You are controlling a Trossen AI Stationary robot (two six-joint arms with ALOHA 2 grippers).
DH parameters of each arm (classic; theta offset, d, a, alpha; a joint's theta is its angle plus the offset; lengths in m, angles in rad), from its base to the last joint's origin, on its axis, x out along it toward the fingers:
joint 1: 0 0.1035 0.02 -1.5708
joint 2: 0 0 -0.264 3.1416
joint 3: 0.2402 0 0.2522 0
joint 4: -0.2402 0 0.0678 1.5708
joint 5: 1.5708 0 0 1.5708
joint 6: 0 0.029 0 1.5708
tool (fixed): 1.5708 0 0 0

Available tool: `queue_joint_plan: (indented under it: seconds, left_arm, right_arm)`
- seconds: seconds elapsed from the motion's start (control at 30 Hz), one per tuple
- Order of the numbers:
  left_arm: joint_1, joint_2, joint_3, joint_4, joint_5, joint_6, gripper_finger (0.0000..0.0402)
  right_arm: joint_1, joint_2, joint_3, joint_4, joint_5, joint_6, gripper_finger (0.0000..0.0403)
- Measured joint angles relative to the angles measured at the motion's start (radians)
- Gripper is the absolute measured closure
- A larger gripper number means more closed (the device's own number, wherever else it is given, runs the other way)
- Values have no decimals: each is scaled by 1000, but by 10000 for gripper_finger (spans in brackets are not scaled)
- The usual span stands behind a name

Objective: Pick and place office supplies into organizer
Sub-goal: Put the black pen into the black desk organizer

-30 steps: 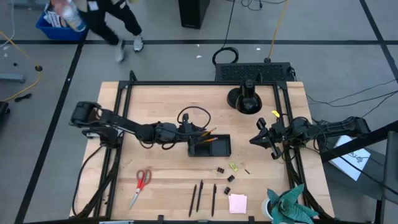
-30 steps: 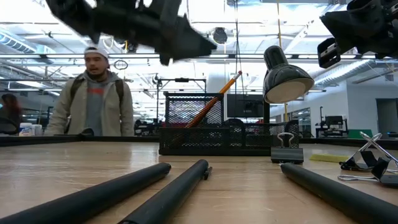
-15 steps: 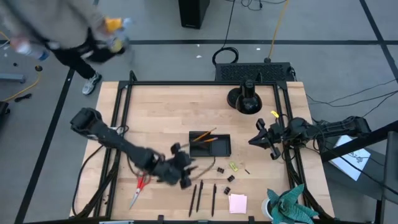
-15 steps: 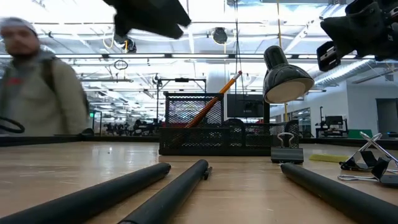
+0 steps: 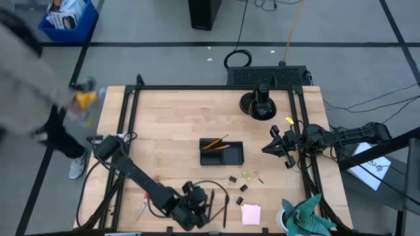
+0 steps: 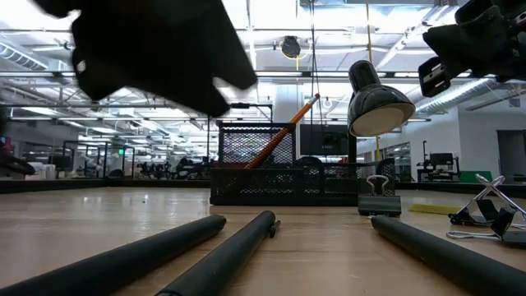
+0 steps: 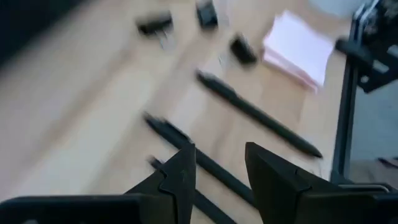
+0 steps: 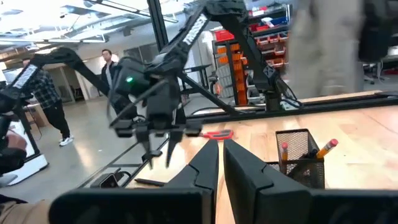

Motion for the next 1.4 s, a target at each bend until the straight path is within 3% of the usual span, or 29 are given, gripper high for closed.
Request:
queue_joint_plan:
  seconds: [0.27,0.43,0.57,0.8,1.13,1.4]
  left_arm:
    - [3,159,326,-341,88,-122,288]
    - [12,191,435,-414,84,-95,312]
    - [31,194,444,-495,108,-94,313]
    - [100,194,439,-723,275,-212,313]
    - [134,194,438,-695,427,-177,311]
    - [119,194,438,-622,452,-195,222]
  right_arm:
    - [0,0,0,5,1,0,383]
    - [0,7,0,0,1,0,383]
    - [0,15,0,3,3,-5,383]
    - [-1,21,0,10,7,-23,383]
    - [-1,21,0,9,7,-26,383]
    - [-1,21,0,6,5,-26,383]
